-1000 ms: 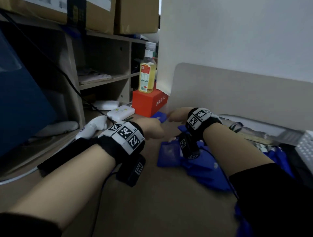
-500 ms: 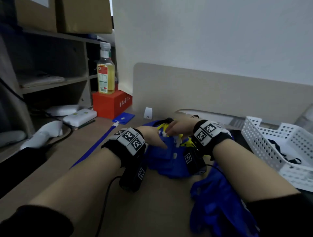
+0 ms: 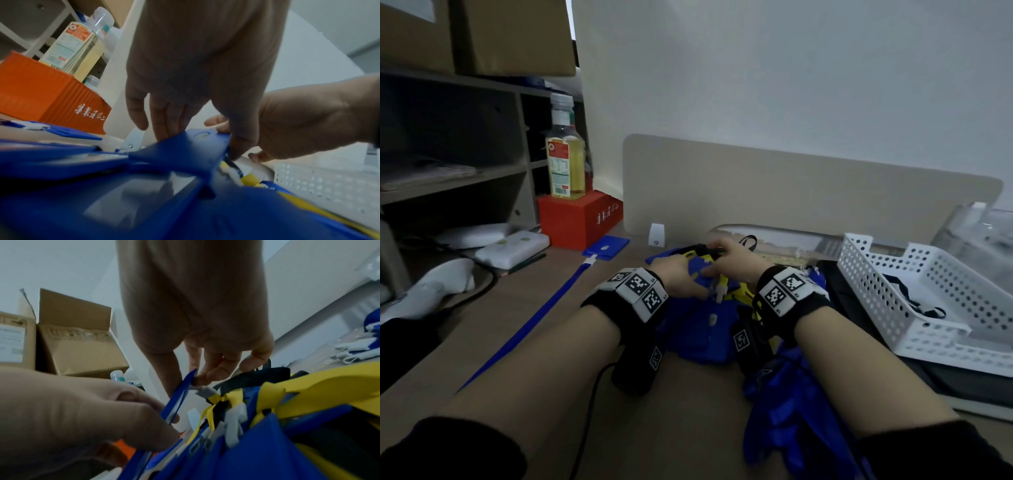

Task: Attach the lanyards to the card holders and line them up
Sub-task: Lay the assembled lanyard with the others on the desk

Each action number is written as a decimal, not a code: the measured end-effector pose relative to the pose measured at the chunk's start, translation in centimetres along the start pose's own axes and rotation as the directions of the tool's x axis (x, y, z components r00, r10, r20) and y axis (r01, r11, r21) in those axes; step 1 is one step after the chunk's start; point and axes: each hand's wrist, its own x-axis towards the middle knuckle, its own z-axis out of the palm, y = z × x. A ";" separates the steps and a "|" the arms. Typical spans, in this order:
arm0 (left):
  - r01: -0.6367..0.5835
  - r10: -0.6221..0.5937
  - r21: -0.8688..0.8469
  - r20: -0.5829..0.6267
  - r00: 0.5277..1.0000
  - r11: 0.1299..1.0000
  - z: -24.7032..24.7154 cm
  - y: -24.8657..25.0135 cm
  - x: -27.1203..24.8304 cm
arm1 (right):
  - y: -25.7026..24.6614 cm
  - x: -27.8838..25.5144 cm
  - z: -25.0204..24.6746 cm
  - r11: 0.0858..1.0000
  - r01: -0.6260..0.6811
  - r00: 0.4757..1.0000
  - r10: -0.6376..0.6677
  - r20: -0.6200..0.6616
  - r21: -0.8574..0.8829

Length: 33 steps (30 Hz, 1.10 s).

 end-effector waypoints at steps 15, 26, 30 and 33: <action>-0.293 0.240 -0.405 -0.178 0.954 0.866 -0.2 1.8 -3.7 | 3.3 -6.5 -2.3 0.826 0.184 0.981 -0.184 -0.053 0.533; -0.281 0.209 -0.433 -0.207 0.956 0.856 0.7 1.3 -3.5 | 4.3 -7.2 -2.1 0.871 0.109 0.993 -0.117 -0.013 0.478; -0.300 0.202 -0.514 -0.238 0.950 0.804 0.4 1.4 -3.6 | 4.3 -7.2 -2.5 0.926 0.102 0.993 -0.116 0.015 0.365; -0.318 0.215 -0.507 -0.253 0.943 0.801 0.4 1.6 -3.6 | 4.1 -7.1 -2.7 0.896 0.176 0.984 -0.172 -0.047 0.408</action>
